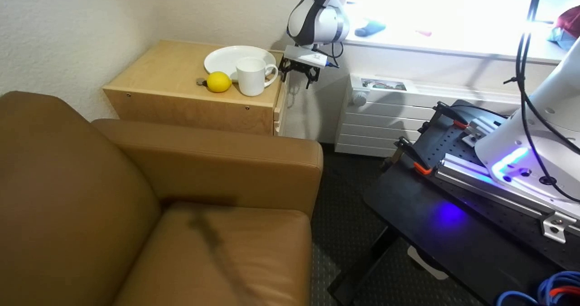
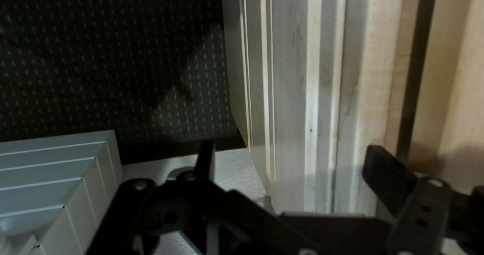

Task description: Open the top flat drawer

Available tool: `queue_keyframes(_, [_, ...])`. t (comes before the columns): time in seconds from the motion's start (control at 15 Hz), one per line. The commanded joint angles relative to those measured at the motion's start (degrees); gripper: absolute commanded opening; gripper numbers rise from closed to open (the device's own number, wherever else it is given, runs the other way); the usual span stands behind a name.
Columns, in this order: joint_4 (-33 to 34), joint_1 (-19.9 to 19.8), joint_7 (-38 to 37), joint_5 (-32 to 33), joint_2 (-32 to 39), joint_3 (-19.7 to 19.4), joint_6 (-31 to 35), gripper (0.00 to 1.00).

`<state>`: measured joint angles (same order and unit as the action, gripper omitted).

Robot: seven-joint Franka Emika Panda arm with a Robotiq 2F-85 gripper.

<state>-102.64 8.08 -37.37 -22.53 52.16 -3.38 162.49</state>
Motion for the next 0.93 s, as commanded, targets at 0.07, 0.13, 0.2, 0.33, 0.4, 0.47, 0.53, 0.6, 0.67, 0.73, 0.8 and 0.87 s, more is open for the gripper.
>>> queue_keyframes(0.07, [1.39,-5.3,0.23,-4.18,0.05,5.99,-2.29,1.0])
queue_keyframes(0.13, [1.25,-6.06,0.53,-4.85,-0.01,6.86,-1.82,1.0])
queue_keyframes(0.2, [0.95,-6.74,0.89,-5.32,-0.33,7.53,-1.64,1.0])
queue_keyframes(0.33, [0.83,-7.29,1.05,-5.84,-0.33,8.25,-0.61,1.0])
queue_keyframes(0.4, [0.73,-7.24,1.24,-5.7,-0.3,8.33,-0.09,1.0])
queue_keyframes(0.47, [0.16,-6.98,1.49,-5.55,-0.58,8.38,0.83,1.0])
queue_keyframes(0.53, [-0.4,-6.73,2.13,-5.23,-0.8,8.47,1.82,1.0])
queue_keyframes(0.6, [-0.87,-5.94,2.86,-4.36,-0.82,7.96,2.83,1.0])
queue_keyframes(0.67, [-0.85,-5.23,3.32,-3.59,-0.51,7.31,3.2,1.0])
queue_keyframes(0.73, [-0.85,-4.38,3.74,-2.8,-0.02,6.54,3.62,1.0])
queue_keyframes(0.8, [-0.86,-3.95,4.32,-2.1,0.24,6.02,3.55,1.0])
queue_keyframes(0.87, [-0.41,-3.19,4.19,-1.05,0.71,4.98,2.2,1.0])
